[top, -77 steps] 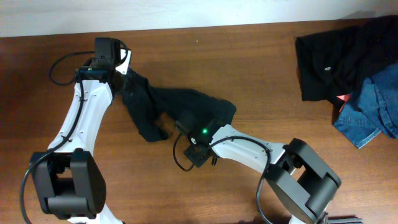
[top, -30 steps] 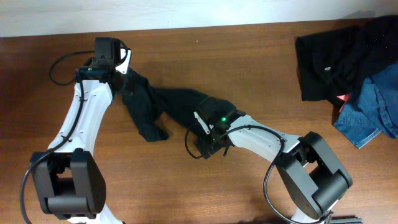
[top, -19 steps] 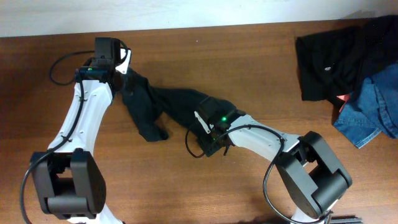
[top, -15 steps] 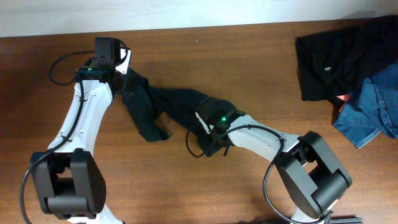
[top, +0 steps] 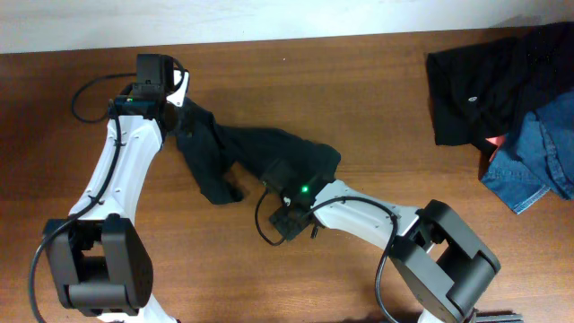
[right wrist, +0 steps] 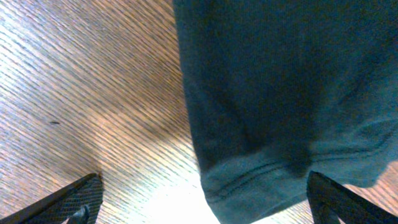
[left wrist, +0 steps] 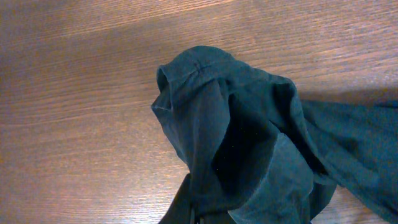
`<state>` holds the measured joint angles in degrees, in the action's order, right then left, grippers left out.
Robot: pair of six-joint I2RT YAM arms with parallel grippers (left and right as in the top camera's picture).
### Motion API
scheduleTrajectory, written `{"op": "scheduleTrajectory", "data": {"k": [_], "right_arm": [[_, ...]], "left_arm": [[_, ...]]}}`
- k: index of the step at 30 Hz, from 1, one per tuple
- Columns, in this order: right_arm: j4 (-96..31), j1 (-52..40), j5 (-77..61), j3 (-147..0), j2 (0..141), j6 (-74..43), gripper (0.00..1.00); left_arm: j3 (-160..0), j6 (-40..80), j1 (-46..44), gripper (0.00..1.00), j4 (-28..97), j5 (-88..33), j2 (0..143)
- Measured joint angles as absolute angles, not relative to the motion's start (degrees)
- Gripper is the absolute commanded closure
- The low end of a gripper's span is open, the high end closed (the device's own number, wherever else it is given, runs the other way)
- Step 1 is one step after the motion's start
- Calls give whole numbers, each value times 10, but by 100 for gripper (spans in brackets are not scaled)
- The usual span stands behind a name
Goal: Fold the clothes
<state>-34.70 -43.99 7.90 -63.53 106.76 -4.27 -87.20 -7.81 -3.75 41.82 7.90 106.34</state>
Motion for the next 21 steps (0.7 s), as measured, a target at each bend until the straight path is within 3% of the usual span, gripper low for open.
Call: {"op": "scheduleTrajectory", "data": {"k": [8, 21], "right_arm": [[-335, -445, 102, -635, 1067, -45, 1], [-325, -361, 20, -635, 1067, -29, 1]], "left_arm": [[-872, -78, -37, 99, 418, 79, 1063], [-872, -78, -37, 99, 418, 79, 1063]]}}
